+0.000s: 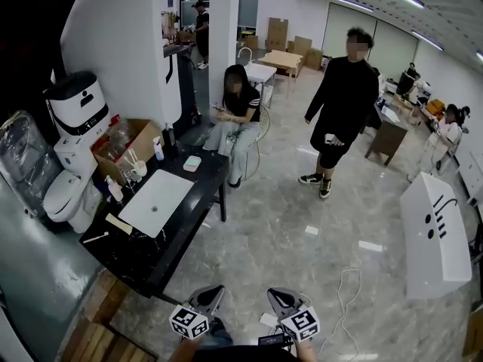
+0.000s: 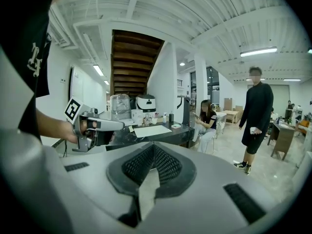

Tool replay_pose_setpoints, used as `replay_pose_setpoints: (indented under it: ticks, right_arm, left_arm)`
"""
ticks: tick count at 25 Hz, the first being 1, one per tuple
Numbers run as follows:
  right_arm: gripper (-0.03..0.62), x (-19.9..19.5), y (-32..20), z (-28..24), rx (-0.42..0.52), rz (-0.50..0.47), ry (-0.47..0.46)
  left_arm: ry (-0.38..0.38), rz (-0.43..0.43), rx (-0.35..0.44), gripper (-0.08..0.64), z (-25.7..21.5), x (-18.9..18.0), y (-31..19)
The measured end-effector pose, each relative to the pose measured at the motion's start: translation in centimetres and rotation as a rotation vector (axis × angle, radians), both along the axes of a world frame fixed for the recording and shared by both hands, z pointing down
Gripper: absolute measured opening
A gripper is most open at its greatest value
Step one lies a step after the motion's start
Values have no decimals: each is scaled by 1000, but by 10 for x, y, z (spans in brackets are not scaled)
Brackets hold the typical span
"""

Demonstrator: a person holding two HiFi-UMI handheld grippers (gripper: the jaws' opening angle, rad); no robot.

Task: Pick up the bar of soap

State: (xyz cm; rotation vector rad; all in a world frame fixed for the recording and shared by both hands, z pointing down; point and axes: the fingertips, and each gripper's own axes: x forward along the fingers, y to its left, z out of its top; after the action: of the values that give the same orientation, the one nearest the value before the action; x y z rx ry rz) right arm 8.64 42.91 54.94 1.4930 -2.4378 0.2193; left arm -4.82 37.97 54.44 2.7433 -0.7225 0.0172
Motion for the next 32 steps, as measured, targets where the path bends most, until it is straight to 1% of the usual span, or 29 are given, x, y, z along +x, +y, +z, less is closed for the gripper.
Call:
replay_pose_setpoints:
  ticks: [6, 10, 14, 16, 18, 19, 22, 25, 28, 32]
  right_arm:
    - [9, -28, -61, -5, -3, -11, 10]
    - [9, -37, -85, -10, -72, 22, 38]
    - [9, -35, -103, 6, -41, 13, 33]
    - [9, -32, -112, 8, -49, 20, 30]
    - [9, -31, -122, 3, -84, 24, 37]
    - [9, -29, -128, 6, -91, 20, 34]
    - [9, -20, -158, 21, -52, 1, 3]
    - [9, -10, -195, 21, -37, -29, -7]
    - [9, 9, -238, 16, -6, -60, -9]
    - [9, 42, -294, 7, 2, -74, -11]
  left_arm:
    - [12, -3, -18, 8, 4, -22, -67]
    - [10, 16, -29, 8, 13, -28, -92]
    - [12, 24, -40, 8, 17, -28, -112]
    - [11, 23, -46, 8, 19, -26, -122]
    - [7, 21, -51, 8, 20, -25, -132]
    - [4, 18, -53, 8, 20, -24, -137]
    - [-10, -1, -60, 8, 23, -21, -159]
    - [-26, -31, -62, 8, 25, -14, -190]
    - [-42, -60, -59, 8, 26, 2, -230]
    - [-50, -84, -55, 8, 21, 30, -282]
